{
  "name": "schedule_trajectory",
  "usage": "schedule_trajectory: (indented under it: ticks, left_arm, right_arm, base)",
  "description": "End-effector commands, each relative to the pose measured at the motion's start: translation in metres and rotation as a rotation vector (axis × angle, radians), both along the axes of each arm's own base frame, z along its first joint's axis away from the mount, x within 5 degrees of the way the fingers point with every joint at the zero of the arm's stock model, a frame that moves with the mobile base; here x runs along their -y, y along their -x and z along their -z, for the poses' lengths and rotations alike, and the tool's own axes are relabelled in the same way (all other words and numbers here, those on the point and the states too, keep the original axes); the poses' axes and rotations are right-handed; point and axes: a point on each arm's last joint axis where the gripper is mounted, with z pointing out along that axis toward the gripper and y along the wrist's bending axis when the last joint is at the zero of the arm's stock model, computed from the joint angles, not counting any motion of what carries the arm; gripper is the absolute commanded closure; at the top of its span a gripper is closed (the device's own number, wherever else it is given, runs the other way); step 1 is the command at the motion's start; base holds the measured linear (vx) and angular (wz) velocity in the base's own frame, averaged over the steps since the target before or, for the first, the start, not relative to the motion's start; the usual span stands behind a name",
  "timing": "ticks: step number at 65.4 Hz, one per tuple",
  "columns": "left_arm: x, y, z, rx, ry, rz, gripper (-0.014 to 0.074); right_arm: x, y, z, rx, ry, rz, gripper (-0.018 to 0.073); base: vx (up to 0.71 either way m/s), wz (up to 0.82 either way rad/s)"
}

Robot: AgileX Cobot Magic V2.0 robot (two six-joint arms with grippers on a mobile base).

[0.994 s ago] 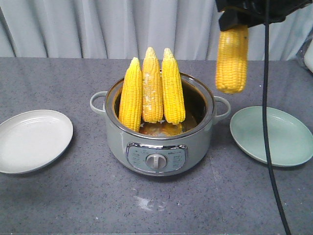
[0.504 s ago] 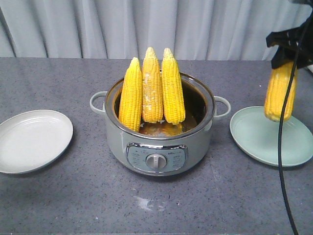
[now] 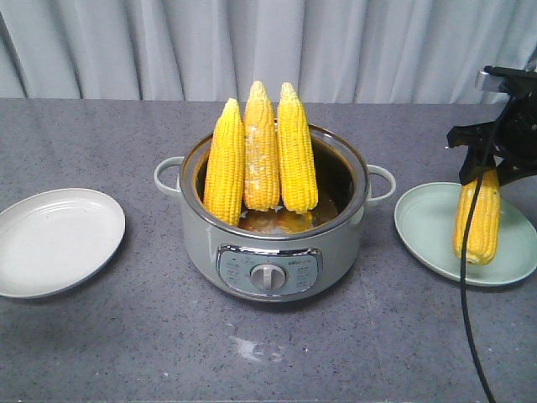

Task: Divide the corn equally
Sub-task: 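Lower the cob onto the pale green plate and open the right gripper, then withdraw the right gripper away from the green plate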

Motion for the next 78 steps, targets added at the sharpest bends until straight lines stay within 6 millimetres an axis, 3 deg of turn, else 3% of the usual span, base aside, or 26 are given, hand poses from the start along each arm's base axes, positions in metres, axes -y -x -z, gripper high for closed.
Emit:
schedule_trajectory:
  ticks: [1, 12, 42, 61, 78]
  left_arm:
    - [0.000, -0.001, -0.015, 0.094, 0.024, -0.008, 0.0004]
    - [0.000, -0.001, -0.015, 0.094, 0.024, -0.008, 0.0004]
    - [0.000, -0.001, -0.015, 0.093, 0.024, -0.008, 0.0004]
    - [0.000, -0.001, -0.015, 0.093, 0.024, -0.008, 0.0004]
    - [0.000, -0.001, -0.015, 0.093, 0.024, -0.008, 0.0004]
  right_arm:
    - [0.000, 0.004, -0.020, 0.055, -0.005, 0.010, 0.0447]
    - [0.001, 0.001, -0.013, 0.036, -0.007, 0.027, 0.0378]
    - [0.003, 0.001, -0.013, 0.035, 0.015, 0.026, 0.0022]
    - [0.003, 0.002, -0.015, 0.043, 0.011, 0.027, -0.0004]
    - [-0.004, 0.021, -0.053, 0.166, -0.005, -0.001, -0.0004]
  base:
    - [0.00, 0.00]
    - [0.00, 0.00]
    - [0.00, 0.00]
    - [0.00, 0.00]
    - [0.00, 0.00]
